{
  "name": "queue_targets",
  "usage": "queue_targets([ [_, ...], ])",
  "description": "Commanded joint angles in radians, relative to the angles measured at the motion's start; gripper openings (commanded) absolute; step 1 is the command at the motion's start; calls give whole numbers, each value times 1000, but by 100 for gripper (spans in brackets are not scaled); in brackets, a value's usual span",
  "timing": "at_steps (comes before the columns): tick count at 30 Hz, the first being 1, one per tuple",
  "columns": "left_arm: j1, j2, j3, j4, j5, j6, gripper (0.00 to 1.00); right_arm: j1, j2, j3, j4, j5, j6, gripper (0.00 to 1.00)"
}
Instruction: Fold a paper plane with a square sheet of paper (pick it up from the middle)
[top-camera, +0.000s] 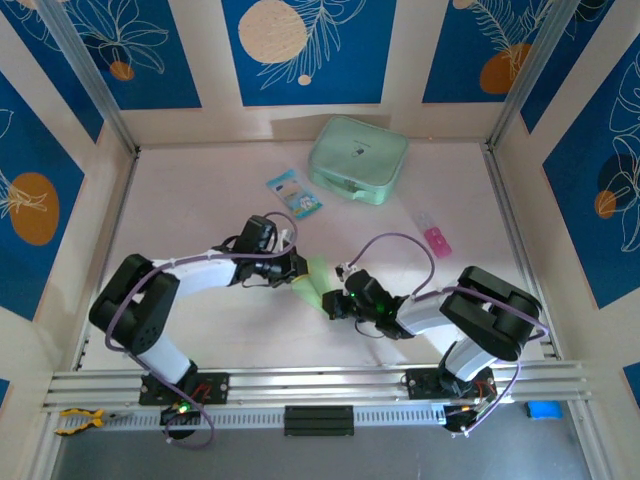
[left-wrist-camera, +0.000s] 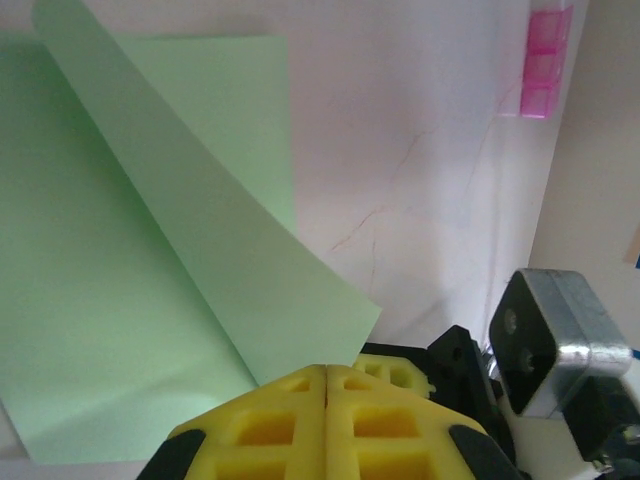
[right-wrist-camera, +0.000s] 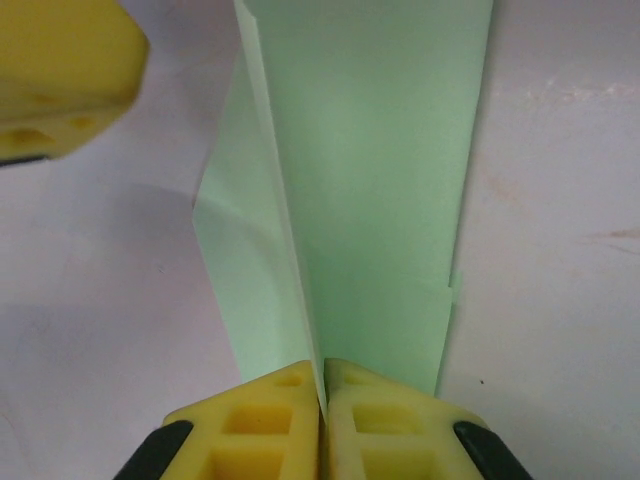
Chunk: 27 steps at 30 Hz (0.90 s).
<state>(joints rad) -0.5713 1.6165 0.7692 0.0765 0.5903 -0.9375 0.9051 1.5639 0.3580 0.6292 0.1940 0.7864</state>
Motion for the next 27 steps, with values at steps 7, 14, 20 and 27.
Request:
queue_targets([
  [7,-30,58,34,69,46,-12,4,-17,53,-22,-8,-77,76,11],
  [14,-42,119,58,97,49,-22,4,-26,63,-16,-20,-80,105,11],
  [20,-43,153,66,119,30,-25,3,-33,78,-12,-18,-99,132,12],
  [27,-45,190,76,134,28,-30,3,-41,94,-1,-29,-125,145,12],
])
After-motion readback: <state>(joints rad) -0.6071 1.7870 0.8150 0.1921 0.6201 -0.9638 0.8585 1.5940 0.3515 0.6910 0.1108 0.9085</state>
